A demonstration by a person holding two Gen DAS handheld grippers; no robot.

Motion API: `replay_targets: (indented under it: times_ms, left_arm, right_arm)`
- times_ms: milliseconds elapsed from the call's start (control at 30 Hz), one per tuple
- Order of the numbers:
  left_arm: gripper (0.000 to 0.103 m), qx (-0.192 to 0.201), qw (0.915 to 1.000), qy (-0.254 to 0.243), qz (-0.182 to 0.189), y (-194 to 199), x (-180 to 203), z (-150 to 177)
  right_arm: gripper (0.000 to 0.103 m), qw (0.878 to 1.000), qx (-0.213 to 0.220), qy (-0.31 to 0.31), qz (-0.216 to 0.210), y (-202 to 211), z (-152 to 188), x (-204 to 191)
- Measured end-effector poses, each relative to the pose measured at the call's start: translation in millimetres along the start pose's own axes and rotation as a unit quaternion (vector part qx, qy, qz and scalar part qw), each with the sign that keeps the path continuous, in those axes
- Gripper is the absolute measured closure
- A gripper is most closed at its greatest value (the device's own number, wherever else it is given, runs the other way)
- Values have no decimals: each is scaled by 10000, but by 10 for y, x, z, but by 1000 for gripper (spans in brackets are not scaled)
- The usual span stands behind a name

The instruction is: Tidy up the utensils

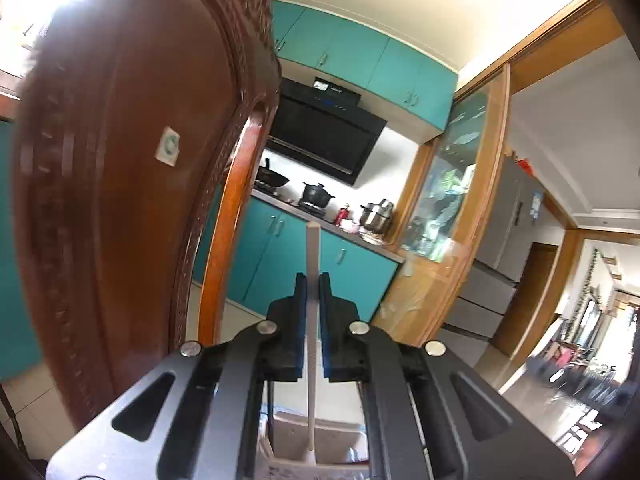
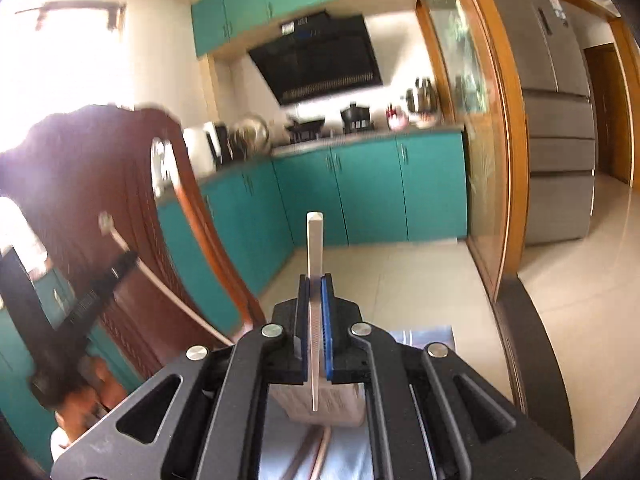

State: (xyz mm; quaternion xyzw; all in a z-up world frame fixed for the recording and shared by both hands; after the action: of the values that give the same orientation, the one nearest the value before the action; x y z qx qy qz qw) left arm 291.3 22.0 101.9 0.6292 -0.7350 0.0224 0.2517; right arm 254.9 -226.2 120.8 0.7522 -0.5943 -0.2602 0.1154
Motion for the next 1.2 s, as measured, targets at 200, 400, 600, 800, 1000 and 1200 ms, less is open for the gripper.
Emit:
replay_targets:
  times_ms: [200, 400, 600, 800, 1000, 1200]
  left_arm:
    - [96, -479, 9984, 138, -275, -546, -272, 294]
    - [96, -741, 9966, 118, -339, -755, -373, 608]
    - [96, -1023, 9943, 20, -310, -857, -381, 774]
    - [66, -939, 9953, -101, -203, -705, -331, 794]
    - [65, -1238, 9909, -369, -386, -451, -448, 1087]
    - [74, -2745, 9579, -617, -572, -722, -631, 1723]
  right_arm:
    - [97, 9985, 293, 132, 434, -421, 0, 9]
    - [97, 9985, -254, 118, 464, -954, 325, 109]
    - [96, 9975, -452, 112, 532, -1092, 491, 149]
    - [76, 9986, -227, 111, 459, -771, 529, 156]
    - [76, 9986, 12, 428, 316, -205, 895, 87]
    - [77, 9777, -2034, 293, 425, -1042, 1977, 230]
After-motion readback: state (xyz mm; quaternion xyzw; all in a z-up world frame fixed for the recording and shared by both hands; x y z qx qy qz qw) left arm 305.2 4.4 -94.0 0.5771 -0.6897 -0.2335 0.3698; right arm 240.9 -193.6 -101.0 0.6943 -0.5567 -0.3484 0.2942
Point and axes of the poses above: each gripper's, at about its wrist camera, not at the fingertips, and y roughly against the way its jaws point, x to its right, z to its underside, the point moved 7 cm from there along -y, roughly the way its jaws point, and after that the axes turned 15 degrees about -x, right-handed, at the moved point
